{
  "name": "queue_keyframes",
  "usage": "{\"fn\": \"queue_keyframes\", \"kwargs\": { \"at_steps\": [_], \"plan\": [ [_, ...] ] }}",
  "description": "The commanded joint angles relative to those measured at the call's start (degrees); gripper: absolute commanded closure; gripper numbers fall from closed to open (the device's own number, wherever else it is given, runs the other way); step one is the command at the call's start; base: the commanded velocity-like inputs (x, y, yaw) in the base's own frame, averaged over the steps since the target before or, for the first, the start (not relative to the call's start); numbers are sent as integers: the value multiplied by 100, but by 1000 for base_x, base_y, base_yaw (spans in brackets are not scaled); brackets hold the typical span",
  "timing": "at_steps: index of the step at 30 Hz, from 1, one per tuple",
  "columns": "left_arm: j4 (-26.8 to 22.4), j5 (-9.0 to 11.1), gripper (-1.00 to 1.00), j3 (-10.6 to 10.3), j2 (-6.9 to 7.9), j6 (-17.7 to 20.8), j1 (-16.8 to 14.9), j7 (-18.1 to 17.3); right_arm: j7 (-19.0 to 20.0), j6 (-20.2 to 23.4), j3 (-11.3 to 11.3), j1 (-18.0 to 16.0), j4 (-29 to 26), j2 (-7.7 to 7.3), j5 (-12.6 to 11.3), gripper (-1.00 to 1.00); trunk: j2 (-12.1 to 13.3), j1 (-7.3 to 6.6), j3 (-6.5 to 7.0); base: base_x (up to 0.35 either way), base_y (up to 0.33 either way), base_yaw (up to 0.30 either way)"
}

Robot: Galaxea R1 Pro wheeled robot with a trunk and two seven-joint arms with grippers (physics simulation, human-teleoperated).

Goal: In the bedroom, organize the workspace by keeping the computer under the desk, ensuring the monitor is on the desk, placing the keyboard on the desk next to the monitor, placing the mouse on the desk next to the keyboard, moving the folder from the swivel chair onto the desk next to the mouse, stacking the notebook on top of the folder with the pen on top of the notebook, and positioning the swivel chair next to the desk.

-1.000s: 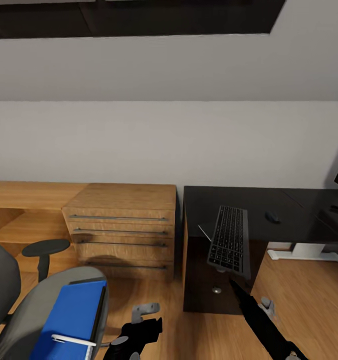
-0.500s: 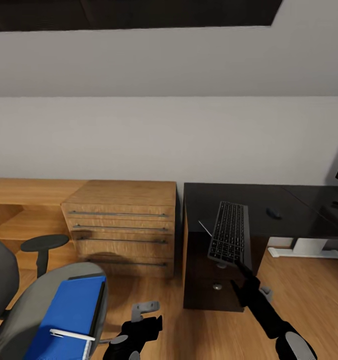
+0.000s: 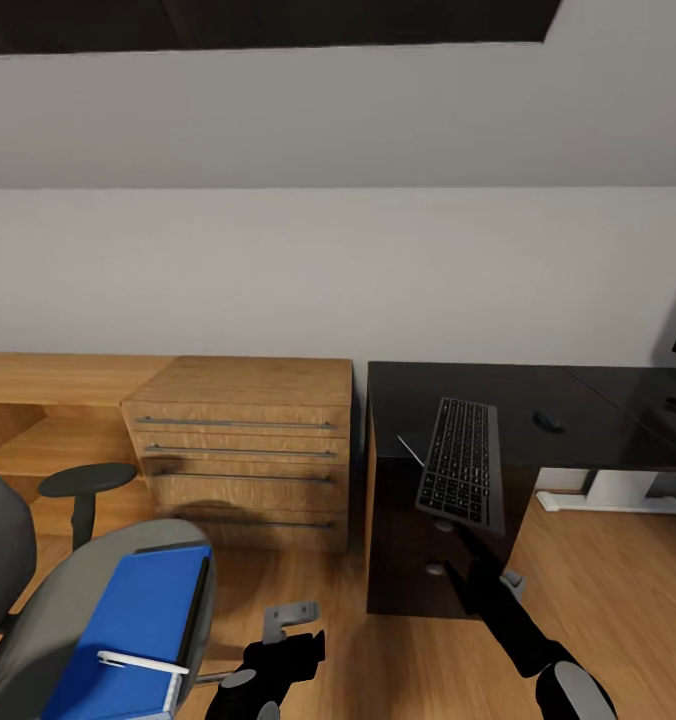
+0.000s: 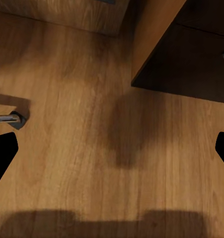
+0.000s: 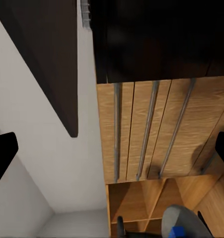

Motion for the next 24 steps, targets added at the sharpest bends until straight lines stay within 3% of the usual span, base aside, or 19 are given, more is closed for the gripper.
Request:
{"fn": "queue_keyframes", "kwargs": {
  "at_steps": [1, 4, 6, 9, 12, 24],
  "plan": [
    [-6, 63, -100, -6, 0, 12, -4, 53, 8, 25, 22, -3, -2, 0, -31, -100, -3, -1, -6, 0, 0, 0],
    [-6, 64, -100, -6, 0, 12, -4, 53, 16, 11, 138, -3, -5, 0, -16, -100, -3, -1, -6, 0, 0, 0],
    [-6, 57, -100, -12, 0, 12, -4, 53, 38, -15, 387, -3, -18, 0, 8, -100, 37, -23, 12, 0, 0, 0],
    [-6, 53, -100, -28, 0, 12, -4, 52, 23, -22, 447, -3, -297, 0, 38, -100, 158, -89, 66, 0, 0, 0],
    [-6, 53, -100, -43, 0, 12, -4, 53, 20, -22, 450, -3, -374, 0, 44, -100, 278, -154, 120, 0, 0, 0],
    [8, 55, -100, -85, 0, 12, -4, 45, 5, -43, 368, -3, -403, -10, 34, -100, 278, -154, 120, 0, 0, 0]
  ]
}}
